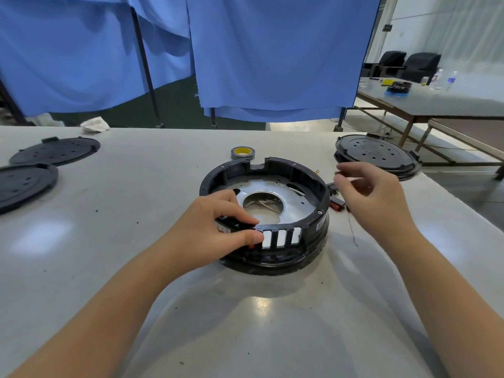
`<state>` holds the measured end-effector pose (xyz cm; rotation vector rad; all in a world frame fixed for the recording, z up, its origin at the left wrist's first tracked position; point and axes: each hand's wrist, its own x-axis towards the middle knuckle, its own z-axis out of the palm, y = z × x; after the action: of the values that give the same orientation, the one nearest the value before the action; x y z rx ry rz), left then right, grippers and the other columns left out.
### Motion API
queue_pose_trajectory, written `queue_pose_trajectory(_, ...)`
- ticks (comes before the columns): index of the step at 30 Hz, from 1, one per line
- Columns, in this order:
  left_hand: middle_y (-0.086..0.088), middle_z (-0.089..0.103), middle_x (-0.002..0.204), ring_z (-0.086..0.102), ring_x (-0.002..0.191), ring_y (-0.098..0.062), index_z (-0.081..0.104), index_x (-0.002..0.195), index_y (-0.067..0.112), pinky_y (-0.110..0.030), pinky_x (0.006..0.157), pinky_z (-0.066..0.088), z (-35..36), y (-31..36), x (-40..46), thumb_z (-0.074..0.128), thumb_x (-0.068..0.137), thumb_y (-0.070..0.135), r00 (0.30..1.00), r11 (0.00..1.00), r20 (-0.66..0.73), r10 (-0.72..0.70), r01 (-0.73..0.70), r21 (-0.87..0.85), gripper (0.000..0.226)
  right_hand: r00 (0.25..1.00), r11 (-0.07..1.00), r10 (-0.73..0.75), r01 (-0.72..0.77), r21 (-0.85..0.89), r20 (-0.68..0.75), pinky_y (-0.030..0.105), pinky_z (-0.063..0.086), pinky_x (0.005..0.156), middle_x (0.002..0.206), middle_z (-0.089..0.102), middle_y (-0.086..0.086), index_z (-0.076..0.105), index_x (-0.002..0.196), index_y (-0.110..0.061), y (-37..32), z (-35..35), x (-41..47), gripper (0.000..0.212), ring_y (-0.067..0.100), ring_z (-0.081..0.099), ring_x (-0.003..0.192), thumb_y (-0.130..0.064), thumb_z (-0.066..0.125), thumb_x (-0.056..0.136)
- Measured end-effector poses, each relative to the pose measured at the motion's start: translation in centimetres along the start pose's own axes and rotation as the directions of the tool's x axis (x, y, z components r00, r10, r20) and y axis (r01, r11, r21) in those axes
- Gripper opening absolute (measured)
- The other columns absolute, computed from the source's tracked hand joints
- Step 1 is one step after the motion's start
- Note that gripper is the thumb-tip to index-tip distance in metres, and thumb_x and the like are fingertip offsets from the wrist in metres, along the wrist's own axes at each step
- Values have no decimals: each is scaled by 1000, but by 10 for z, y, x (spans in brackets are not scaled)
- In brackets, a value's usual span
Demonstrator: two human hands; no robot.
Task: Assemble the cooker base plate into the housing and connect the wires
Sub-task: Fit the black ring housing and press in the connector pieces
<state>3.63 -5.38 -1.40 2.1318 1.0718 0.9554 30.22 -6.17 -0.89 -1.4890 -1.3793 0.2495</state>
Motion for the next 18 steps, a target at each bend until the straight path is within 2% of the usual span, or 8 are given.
queue_pose_trajectory(3,13,61,82,62,82,-5,77,81,28,-10,73,43,3,1,-1,83,71,29,1000,1000,-30,-8,8,5,12,988,959,-137,113,258,77,19,55,76,96,71,-11,65,108,-28,-26,7,-14,26,5,68,85,-17,70,85)
queue_pose_trajectory(5,14,63,87,62,90,-3,76,83,28,-8,79,41,3,4,-2,81,73,30,999,1000,-52,-4,3,-21,11,967,926,-225,174,334,120,21,54,80,98,72,-10,64,108,-30,-38,15,-26,33,9,69,87,-19,75,79)
queue_pose_trajectory(9,16,69,93,63,99,-1,75,89,31,-10,85,43,1,13,-4,77,80,32,998,996,-59,34,-39,-75,10,901,909,-386,335,248,196,17,51,83,103,69,-18,61,116,-30,-46,30,-46,48,5,67,93,-33,79,72)
queue_pose_trajectory(13,16,74,89,67,92,-1,76,86,35,-9,79,46,-3,18,-4,63,81,24,1000,982,1,14,-13,-190,18,862,884,-460,420,207,213,17,50,86,106,67,-18,60,119,-26,-43,35,-50,52,3,65,97,-27,82,72)
queue_pose_trajectory(15,13,75,87,68,90,-4,76,86,34,-13,79,48,-4,17,-4,61,81,26,1000,970,2,-13,14,-244,18,863,886,-451,405,225,225,21,53,85,106,68,-17,61,119,-25,-42,34,-50,52,4,66,97,-24,83,71)
queue_pose_trajectory(18,13,74,84,68,87,-1,76,83,30,-9,76,45,-5,16,-2,68,84,24,999,976,-37,-19,11,-216,10,839,875,-479,432,220,257,30,54,83,104,66,-14,62,116,-22,-42,35,-51,47,9,66,97,-24,81,74)
